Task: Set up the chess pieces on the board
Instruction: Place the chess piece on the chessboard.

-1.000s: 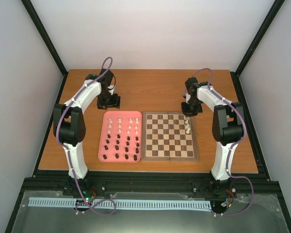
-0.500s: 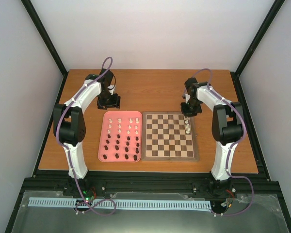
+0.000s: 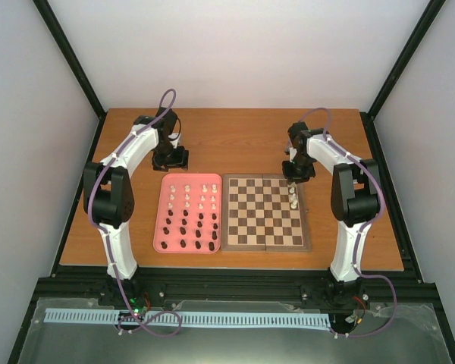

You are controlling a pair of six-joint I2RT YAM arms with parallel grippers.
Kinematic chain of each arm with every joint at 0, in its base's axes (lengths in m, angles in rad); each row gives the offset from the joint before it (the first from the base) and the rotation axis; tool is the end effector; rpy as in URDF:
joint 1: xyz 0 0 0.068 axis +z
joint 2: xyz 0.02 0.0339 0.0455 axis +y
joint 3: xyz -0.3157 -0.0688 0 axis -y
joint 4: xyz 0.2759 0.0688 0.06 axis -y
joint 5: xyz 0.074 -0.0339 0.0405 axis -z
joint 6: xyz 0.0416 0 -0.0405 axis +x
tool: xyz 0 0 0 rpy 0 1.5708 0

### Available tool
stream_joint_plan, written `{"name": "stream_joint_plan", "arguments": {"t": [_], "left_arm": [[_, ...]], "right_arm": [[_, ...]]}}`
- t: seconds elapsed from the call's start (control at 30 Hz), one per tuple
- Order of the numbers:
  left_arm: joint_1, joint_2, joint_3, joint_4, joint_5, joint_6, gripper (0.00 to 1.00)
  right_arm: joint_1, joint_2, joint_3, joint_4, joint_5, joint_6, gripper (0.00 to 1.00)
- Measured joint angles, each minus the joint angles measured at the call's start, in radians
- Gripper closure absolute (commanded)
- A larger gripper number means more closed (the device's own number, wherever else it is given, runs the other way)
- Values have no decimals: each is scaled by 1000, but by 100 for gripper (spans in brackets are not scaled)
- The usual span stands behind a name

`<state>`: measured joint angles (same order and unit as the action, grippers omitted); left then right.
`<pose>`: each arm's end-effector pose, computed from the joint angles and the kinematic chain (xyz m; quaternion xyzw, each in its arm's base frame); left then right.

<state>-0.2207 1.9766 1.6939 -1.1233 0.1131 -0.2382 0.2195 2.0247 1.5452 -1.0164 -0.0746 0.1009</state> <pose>0.4334 -0.1020 0.2704 -0.0041 0.9950 -0.0735 0.0672 0.4283 0.0987 0.2080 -0.0606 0.9968 0.0428 0.0310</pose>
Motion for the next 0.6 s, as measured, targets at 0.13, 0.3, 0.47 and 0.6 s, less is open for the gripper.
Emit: {"name": "stream_joint_plan", "arguments": {"t": [0.13,0.3,0.47,0.6], "left_arm": [[0,0,0,0,3,0,19],[0,0,0,0,5,0,19],[0,0,0,0,7,0,19],[0,0,0,0,7,0,19]], "right_arm": [[0,0,-1,1,4,3,62],[0,-1,7,1,-6,-3,54],[0,-13,63,-2,-38,-6,52],[1,-40,119,-5,-53,-7,51]]}}
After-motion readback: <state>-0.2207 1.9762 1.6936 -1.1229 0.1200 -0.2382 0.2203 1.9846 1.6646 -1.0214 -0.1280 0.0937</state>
